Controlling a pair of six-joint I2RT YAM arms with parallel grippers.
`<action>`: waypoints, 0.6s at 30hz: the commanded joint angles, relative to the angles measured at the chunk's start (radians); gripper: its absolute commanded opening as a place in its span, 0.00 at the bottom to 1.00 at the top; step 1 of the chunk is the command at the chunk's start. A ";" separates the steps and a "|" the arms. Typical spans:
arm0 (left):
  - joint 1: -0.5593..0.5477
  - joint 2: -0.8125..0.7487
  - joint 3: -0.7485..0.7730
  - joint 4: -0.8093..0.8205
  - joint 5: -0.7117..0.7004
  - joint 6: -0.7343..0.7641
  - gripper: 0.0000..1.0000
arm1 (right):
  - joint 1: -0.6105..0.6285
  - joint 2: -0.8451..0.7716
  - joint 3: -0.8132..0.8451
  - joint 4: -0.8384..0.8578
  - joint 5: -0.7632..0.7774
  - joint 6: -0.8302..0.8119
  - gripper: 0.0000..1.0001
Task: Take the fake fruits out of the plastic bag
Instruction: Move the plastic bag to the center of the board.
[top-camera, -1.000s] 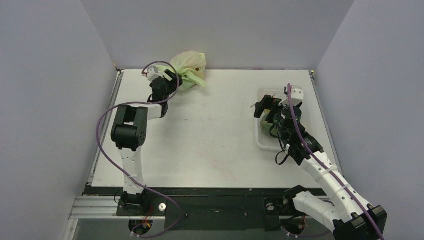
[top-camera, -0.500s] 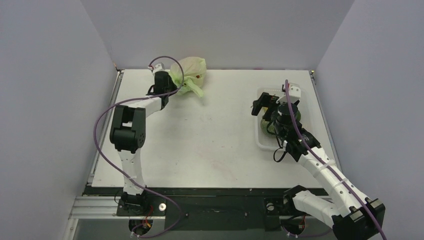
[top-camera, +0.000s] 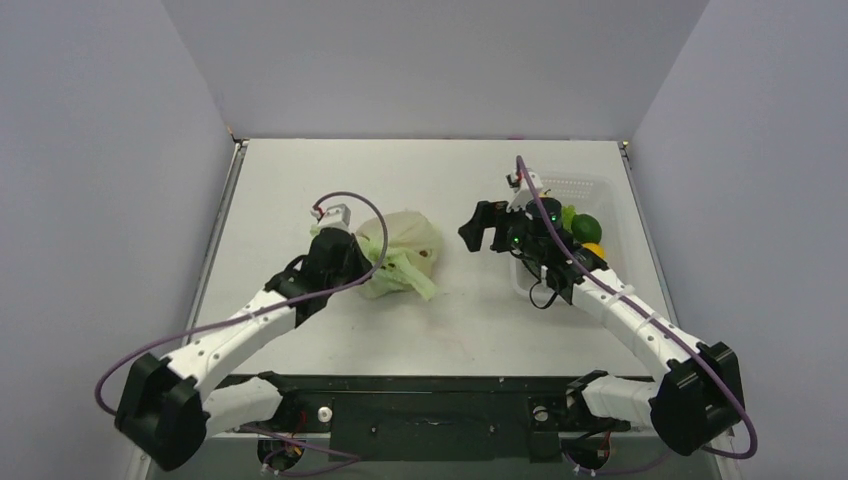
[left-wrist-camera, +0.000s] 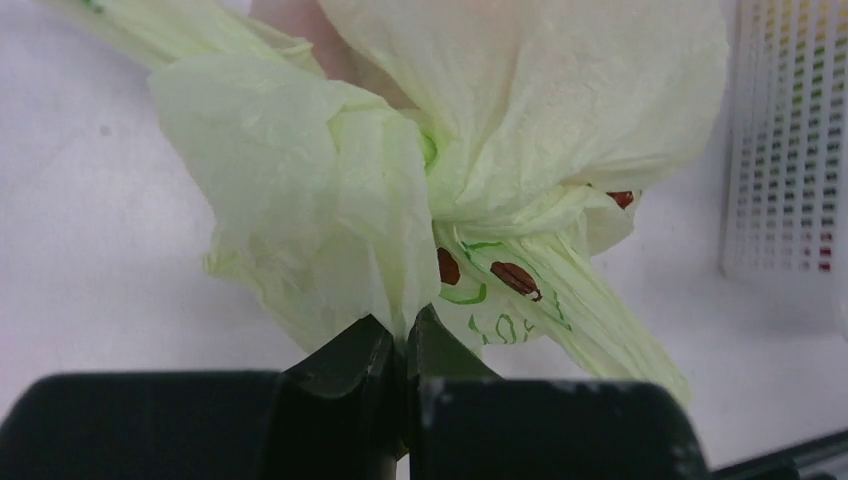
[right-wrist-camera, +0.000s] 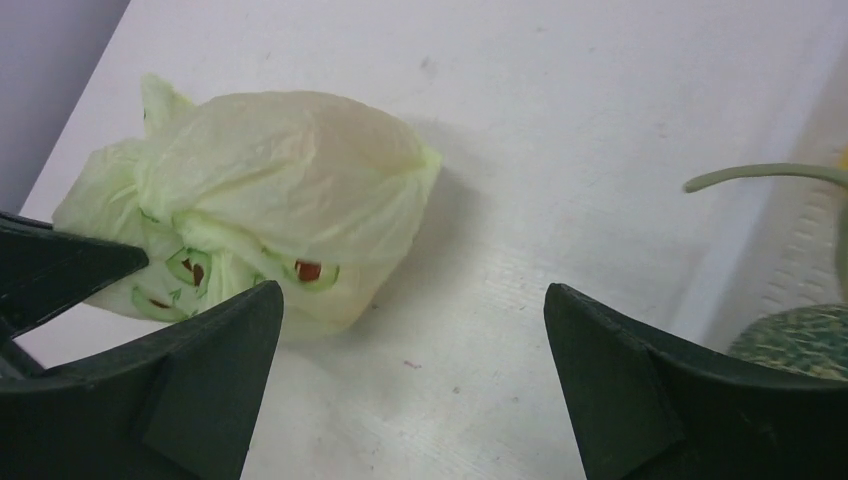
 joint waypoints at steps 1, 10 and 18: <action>-0.091 -0.274 -0.110 -0.219 -0.014 -0.174 0.00 | 0.107 0.053 0.066 0.023 -0.076 -0.085 1.00; -0.118 -0.808 -0.155 -0.428 0.045 -0.345 0.43 | 0.385 0.049 0.104 0.006 -0.122 -0.250 1.00; -0.119 -0.653 -0.033 -0.412 0.063 -0.204 0.45 | 0.541 0.082 0.142 -0.052 -0.069 -0.337 0.97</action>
